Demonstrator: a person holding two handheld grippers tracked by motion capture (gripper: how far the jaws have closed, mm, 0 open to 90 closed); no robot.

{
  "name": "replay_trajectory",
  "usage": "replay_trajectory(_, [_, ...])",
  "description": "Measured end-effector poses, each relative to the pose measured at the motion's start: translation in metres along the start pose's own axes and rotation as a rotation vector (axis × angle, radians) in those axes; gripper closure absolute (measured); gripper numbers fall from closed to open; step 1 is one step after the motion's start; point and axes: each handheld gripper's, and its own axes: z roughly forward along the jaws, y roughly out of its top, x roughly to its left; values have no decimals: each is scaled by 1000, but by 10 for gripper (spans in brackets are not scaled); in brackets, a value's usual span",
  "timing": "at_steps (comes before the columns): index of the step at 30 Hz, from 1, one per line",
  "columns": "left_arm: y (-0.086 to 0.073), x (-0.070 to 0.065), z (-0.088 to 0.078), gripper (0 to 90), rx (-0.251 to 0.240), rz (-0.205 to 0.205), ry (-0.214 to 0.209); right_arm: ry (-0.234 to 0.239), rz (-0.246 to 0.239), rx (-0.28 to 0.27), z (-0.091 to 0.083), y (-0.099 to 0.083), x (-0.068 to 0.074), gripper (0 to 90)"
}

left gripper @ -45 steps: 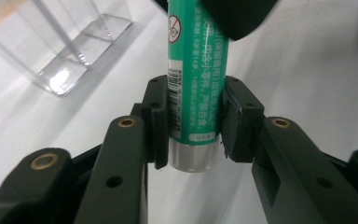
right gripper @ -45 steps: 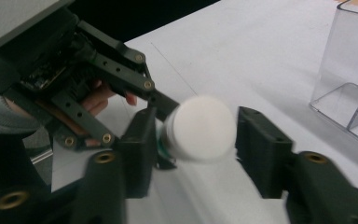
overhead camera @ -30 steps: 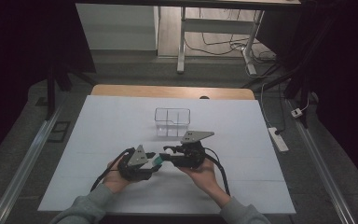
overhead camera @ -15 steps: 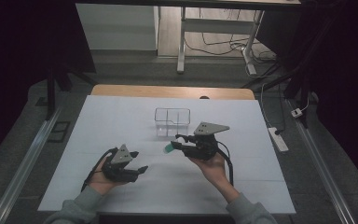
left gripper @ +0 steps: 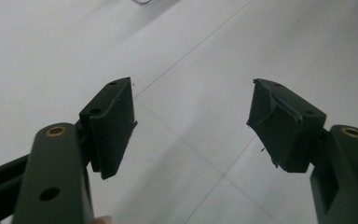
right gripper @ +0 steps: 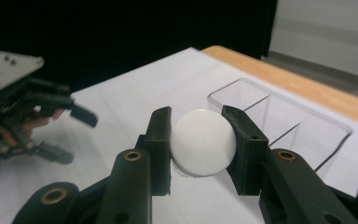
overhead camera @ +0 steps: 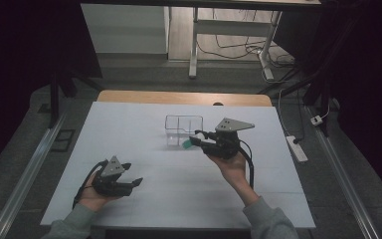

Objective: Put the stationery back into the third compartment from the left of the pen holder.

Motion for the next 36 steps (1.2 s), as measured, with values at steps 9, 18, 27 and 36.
replay_trajectory(9, [-7, 6, -1, 293, 19, -14, 15, -72, 13, -1, 14, 25, -28, 631])
replay_trajectory(18, [-8, 7, 1, 277, 43, -10, 23, -174, 57, 55, 32, 21, -57, 631])
replay_trajectory(27, [-8, 7, 3, 273, 55, -6, 23, -188, 87, 111, 45, 12, -68, 589])
replay_trajectory(36, [-9, 8, 3, 271, 62, -9, 26, -171, 90, 106, 33, 12, -62, 434])
